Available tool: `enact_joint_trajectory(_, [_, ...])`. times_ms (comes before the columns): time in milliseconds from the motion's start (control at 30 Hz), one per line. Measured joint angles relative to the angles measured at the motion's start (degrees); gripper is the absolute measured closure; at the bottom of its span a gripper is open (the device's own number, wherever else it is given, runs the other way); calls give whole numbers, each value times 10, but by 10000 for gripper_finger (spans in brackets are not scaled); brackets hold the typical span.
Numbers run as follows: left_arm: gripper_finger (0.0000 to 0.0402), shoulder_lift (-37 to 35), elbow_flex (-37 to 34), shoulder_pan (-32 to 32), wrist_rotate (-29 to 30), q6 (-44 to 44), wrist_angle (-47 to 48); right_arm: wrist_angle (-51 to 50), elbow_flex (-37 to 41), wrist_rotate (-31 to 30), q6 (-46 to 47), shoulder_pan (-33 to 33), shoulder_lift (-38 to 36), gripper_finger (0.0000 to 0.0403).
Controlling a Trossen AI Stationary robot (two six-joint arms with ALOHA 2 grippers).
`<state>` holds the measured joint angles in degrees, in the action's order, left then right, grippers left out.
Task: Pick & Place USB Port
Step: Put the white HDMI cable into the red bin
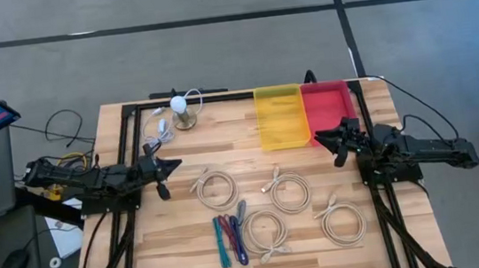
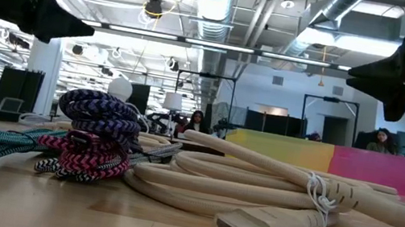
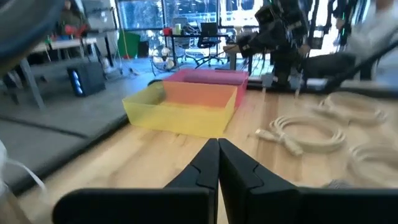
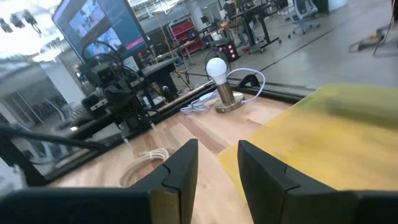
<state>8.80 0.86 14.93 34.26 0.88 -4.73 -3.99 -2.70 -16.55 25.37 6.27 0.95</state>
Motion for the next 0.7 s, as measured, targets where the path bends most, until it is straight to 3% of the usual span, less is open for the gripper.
enact_joint_trajectory(167, [396,0,0,0,0,187,-3,0,0,0,69,-2,0,296])
enact_joint_trajectory(367, [396,0,0,0,0,358,-17,1,0,0,77,-1,0,296])
enact_joint_trajectory(500, [396,0,0,0,0,417,-43,1,0,0,77,-1,0,296])
enact_joint_trajectory(700, [396,0,0,0,10,415,-77,2,0,0,77,-1,0,296])
